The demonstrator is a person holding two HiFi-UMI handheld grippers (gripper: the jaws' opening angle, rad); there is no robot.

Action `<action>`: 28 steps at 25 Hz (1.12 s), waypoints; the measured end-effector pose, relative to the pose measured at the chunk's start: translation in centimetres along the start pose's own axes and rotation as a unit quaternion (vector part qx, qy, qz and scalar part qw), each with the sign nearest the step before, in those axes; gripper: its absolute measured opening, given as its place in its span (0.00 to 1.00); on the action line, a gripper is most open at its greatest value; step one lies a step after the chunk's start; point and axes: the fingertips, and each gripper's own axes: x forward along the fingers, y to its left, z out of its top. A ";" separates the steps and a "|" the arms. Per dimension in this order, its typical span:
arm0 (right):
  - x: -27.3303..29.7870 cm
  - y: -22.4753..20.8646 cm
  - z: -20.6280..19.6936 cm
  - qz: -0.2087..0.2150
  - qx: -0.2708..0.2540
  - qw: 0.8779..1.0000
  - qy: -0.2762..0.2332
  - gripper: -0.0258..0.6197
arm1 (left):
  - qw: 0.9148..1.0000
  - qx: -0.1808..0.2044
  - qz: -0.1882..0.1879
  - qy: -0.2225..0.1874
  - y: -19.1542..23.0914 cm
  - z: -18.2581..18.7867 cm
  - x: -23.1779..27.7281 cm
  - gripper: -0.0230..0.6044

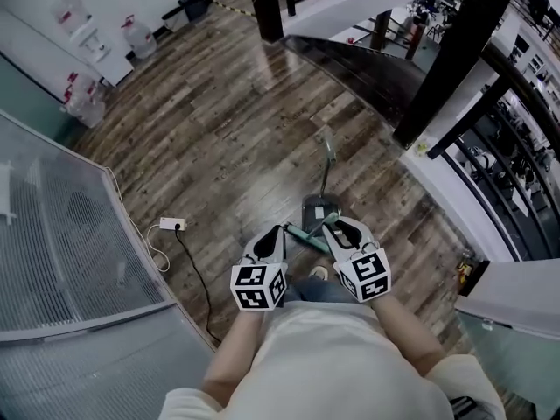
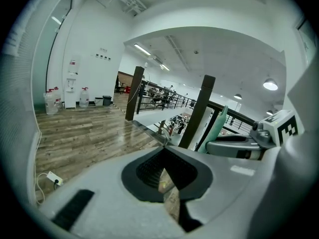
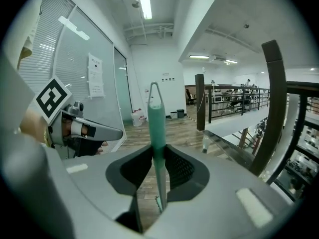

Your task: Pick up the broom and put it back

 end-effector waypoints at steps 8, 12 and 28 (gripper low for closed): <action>2.1 4.8 0.4 0.045 -0.026 0.999 0.001 0.18 | 0.999 -0.020 0.030 -0.017 3.4 -0.8 -3.2 0.04; 2.8 7.8 1.2 0.066 -0.042 0.997 0.001 0.18 | 0.998 -0.033 0.049 -0.031 5.3 -0.8 -5.9 0.04; 2.0 24.8 0.4 0.179 -0.099 0.979 0.009 0.18 | 0.975 -0.108 0.174 -0.088 12.8 -7.4 -23.4 0.04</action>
